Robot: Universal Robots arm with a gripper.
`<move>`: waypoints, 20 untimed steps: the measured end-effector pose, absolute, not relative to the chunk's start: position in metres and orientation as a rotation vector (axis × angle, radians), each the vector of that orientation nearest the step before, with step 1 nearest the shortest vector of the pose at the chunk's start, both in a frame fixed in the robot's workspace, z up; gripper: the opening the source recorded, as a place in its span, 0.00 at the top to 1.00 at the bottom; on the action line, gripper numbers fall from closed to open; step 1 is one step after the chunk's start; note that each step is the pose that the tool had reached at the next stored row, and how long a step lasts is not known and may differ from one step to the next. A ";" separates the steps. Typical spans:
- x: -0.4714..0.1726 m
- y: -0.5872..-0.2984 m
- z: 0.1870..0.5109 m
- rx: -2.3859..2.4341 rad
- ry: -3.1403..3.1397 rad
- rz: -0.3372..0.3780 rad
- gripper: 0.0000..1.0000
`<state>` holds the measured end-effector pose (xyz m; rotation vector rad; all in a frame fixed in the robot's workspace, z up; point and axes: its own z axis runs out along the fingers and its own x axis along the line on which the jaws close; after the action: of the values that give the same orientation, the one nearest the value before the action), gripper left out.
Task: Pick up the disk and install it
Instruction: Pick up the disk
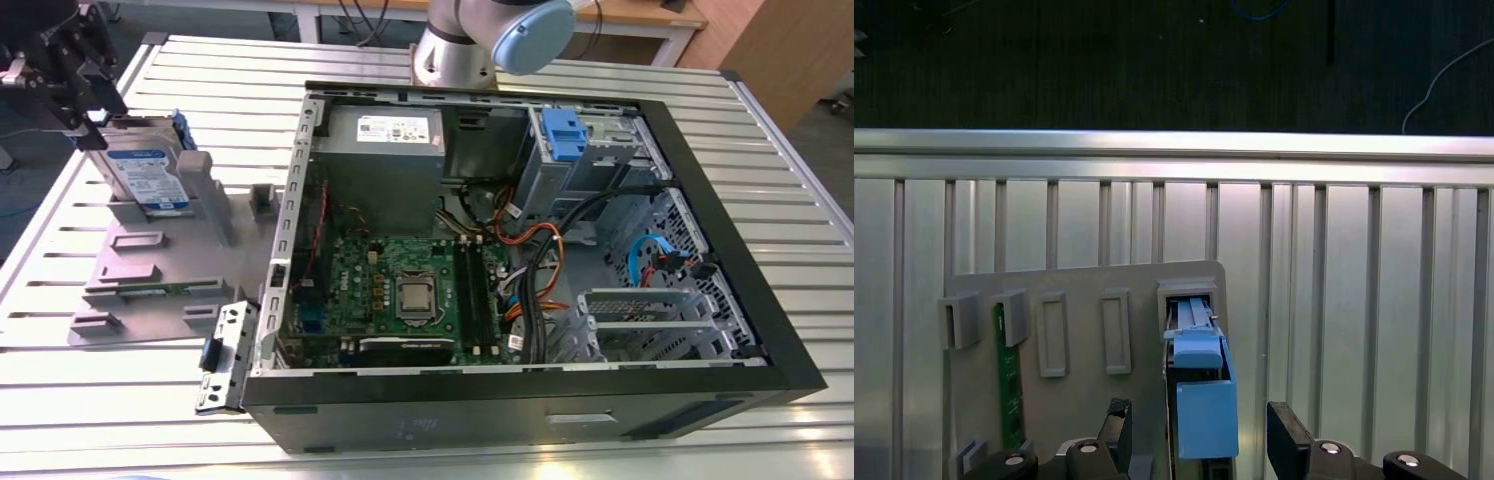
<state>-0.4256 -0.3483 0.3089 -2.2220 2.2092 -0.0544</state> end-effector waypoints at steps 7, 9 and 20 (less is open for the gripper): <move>-0.426 -0.348 0.308 -2.222 2.209 -0.054 0.35; -0.426 -0.348 0.307 -2.222 2.209 -0.054 0.35; -0.426 -0.348 0.304 -2.222 2.209 -0.054 0.35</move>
<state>-0.4256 -0.3483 0.3037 -2.2220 2.2092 -0.0544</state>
